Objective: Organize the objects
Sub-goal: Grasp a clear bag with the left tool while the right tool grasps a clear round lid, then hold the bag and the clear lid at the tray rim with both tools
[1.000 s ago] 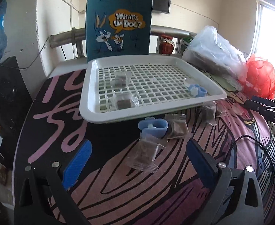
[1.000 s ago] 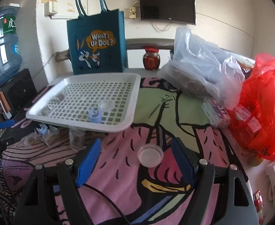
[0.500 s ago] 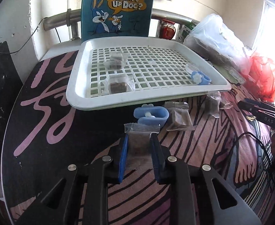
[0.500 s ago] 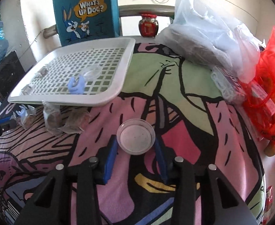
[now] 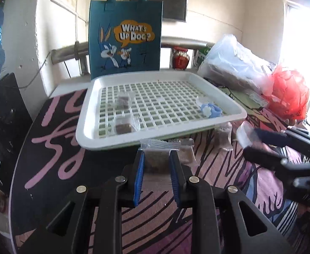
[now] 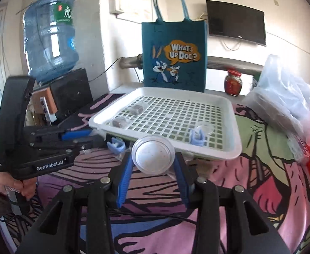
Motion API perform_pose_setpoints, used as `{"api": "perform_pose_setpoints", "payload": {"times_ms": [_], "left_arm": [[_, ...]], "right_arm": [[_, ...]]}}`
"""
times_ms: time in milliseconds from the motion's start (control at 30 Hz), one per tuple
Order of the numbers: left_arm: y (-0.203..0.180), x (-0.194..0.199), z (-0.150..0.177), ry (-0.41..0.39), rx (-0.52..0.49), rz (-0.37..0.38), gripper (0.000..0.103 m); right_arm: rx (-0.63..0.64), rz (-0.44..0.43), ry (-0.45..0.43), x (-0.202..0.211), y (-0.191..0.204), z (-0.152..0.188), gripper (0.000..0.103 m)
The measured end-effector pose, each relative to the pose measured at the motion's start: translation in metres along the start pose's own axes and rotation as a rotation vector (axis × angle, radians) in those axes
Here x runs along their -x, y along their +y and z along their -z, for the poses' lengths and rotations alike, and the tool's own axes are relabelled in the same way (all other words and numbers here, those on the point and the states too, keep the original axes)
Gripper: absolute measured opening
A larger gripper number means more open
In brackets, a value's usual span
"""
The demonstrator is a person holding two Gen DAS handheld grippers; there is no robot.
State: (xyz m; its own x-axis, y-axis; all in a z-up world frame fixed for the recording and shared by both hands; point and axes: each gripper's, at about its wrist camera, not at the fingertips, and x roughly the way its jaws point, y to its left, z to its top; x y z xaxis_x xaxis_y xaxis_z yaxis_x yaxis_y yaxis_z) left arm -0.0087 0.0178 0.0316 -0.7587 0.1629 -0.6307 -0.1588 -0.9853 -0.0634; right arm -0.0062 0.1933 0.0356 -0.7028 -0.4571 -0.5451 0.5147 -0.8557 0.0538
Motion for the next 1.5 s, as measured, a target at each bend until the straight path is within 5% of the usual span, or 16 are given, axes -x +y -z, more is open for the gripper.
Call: {"api": "perform_pose_setpoints", "payload": {"times_ms": [200, 667, 1500], "left_arm": [[0.002, 0.001, 0.000, -0.009, 0.008, -0.003, 0.022], [-0.001, 0.014, 0.002, -0.071, -0.005, -0.006, 0.022], [0.007, 0.009, 0.000, -0.045, 0.035, 0.004, 0.022]], "right_arm": [[-0.019, -0.033, 0.090, -0.014, -0.002, 0.006, 0.039], [-0.017, -0.032, 0.057, -0.010, -0.003, 0.008, 0.039], [-0.035, -0.052, 0.062, -0.013, -0.007, 0.007, 0.039]]}}
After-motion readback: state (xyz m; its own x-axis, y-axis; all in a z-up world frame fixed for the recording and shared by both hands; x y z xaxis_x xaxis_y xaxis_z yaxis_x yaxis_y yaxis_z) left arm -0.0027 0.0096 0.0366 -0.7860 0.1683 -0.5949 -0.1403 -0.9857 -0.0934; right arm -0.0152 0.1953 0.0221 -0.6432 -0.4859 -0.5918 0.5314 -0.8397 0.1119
